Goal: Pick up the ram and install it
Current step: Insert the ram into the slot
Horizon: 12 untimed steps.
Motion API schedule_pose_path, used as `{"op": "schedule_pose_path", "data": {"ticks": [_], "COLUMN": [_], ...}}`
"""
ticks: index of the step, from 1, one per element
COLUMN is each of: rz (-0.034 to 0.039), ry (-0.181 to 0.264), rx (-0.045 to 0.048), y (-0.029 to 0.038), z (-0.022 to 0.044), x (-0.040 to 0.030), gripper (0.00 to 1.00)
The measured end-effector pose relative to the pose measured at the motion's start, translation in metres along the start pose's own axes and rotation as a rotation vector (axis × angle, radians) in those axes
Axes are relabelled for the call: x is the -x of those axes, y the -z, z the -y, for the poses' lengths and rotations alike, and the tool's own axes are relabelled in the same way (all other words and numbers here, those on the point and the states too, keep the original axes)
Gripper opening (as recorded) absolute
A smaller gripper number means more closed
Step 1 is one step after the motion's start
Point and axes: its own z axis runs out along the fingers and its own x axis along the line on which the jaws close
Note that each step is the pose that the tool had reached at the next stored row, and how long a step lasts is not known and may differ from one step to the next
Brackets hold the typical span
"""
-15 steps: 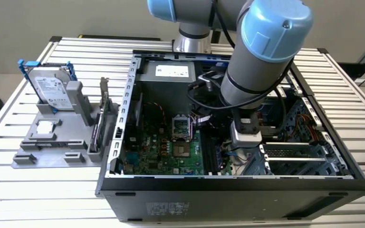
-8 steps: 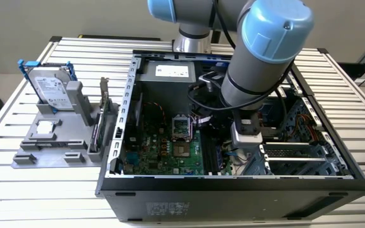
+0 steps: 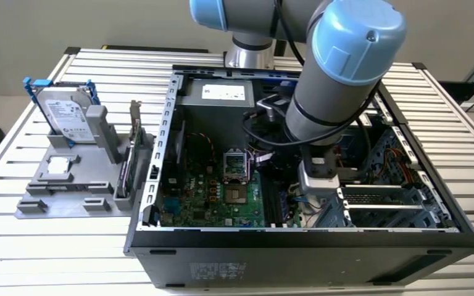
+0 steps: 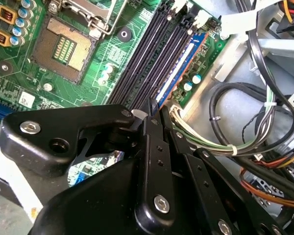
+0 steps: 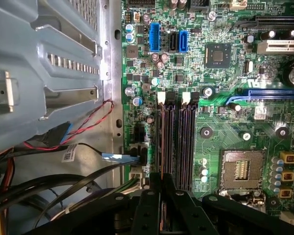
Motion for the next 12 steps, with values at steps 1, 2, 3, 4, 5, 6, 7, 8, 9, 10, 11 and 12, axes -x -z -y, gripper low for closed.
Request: {"op": "schedule_pose_path", "data": {"ticks": [1,2,3,4,5,6,7,8,9,10,11,12], "rz": [0.0001,0.0001,0.0001,0.0001,0.0001,0.0001,0.0002,0.0001,0.0001,0.0001,0.0001,0.0002], "ry": [0.000,0.000,0.000,0.000,0.000,0.000,0.000,0.000,0.000,0.000,0.000,0.000], "rx": [-0.0007,-0.0011,-0.0017,-0.0024,-0.0031,-0.0038,-0.0044,-0.0050,-0.0054,-0.0055,-0.0055,-0.0052], "y": [-0.0001,0.0000,0.0000,0.0000,0.0000,0.0000,0.0000,0.0000,0.0001,0.0001,0.0002,0.0004], "z": [0.0000,-0.0001,0.0000,-0.0001,-0.0001,-0.0001,0.0000,0.0000,0.0000,0.0000,0.0000,0.0001], "x": [0.0005,0.0009,0.0011,0.0014,0.0016,0.0017,0.0018,0.0018,0.0018,0.0018,0.0018,0.0018], "gripper": [0.00,0.00,0.00,0.00,0.00,0.00,0.00,0.00,0.00,0.00,0.00,0.00]}}
